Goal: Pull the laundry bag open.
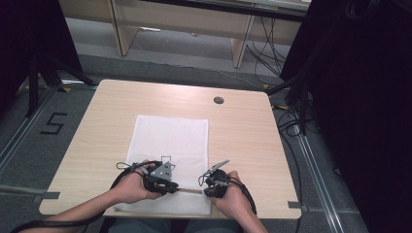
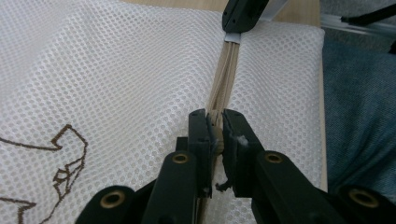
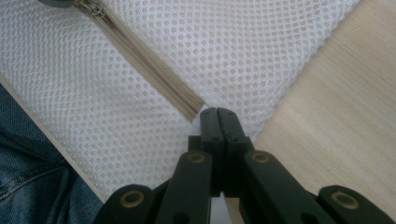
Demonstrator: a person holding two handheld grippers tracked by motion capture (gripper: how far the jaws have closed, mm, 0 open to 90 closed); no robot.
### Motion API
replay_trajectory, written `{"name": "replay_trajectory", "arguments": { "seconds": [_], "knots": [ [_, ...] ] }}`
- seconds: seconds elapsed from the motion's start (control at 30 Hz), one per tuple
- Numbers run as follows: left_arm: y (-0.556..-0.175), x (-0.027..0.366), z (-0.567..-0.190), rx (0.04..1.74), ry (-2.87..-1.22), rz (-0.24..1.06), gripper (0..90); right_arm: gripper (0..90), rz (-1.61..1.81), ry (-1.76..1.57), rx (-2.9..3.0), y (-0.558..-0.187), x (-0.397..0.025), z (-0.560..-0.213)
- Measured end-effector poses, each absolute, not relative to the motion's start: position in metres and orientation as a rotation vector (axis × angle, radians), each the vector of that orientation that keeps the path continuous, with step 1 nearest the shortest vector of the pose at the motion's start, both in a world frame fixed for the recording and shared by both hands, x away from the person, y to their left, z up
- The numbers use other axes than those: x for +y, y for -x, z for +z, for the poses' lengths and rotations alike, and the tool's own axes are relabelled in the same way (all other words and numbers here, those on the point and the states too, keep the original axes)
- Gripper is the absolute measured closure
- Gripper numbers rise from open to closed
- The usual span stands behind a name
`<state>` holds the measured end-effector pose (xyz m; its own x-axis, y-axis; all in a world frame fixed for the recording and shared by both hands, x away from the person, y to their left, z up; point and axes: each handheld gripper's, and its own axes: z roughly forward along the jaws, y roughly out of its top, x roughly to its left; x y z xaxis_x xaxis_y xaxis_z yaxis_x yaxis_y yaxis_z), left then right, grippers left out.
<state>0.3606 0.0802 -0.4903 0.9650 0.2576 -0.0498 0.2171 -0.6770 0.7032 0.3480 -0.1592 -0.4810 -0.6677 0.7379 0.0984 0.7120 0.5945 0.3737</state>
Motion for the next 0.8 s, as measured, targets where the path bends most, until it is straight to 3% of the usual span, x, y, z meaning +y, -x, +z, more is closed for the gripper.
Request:
{"name": "replay_trajectory", "arguments": {
  "seconds": [0.8],
  "knots": [
    [-0.362,0.093,-0.489,0.324,-2.358,0.085,81.7,90.0,0.579,-1.214,2.743,-0.347,-0.157,-0.481]
  ]
}}
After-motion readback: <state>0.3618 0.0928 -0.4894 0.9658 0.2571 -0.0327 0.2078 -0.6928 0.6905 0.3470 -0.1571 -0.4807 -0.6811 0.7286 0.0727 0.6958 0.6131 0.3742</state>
